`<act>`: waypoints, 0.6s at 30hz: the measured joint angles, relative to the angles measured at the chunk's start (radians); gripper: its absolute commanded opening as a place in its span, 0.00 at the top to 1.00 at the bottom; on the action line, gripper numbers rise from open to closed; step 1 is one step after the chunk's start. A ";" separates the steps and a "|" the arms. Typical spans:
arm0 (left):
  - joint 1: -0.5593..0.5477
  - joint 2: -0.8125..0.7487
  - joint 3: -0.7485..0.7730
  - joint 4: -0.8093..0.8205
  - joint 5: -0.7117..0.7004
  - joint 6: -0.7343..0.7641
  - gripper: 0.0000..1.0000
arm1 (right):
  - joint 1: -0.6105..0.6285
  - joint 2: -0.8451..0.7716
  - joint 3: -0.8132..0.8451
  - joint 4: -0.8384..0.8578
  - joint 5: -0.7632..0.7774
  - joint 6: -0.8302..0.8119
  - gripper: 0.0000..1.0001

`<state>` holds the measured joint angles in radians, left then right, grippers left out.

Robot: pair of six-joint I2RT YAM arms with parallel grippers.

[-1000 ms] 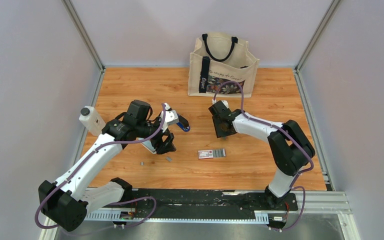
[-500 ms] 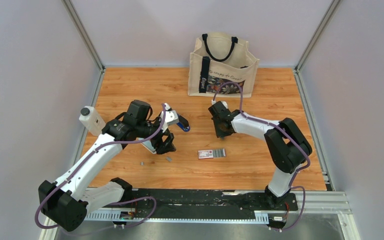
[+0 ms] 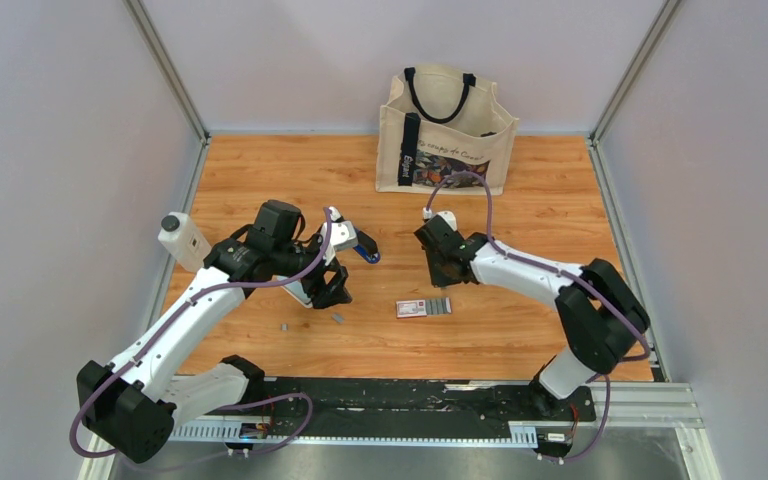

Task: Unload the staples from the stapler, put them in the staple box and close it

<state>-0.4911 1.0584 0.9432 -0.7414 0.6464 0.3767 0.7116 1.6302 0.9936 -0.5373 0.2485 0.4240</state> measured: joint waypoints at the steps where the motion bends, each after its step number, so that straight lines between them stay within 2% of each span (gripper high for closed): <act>1: 0.000 0.000 0.000 0.000 0.000 0.000 0.15 | 0.015 -0.023 -0.006 -0.008 0.003 0.010 0.89; 8: 0.000 0.001 0.000 0.000 0.001 0.000 0.15 | 0.150 -0.172 -0.066 -0.032 0.043 0.141 0.87; 18: 0.000 0.003 0.000 0.000 0.001 0.000 0.14 | 0.248 -0.132 -0.117 -0.042 0.104 0.275 0.87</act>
<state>-0.4911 1.0611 0.9432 -0.7418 0.6472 0.3771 0.9592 1.4982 0.8764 -0.5789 0.3527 0.6987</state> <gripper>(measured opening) 0.857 0.149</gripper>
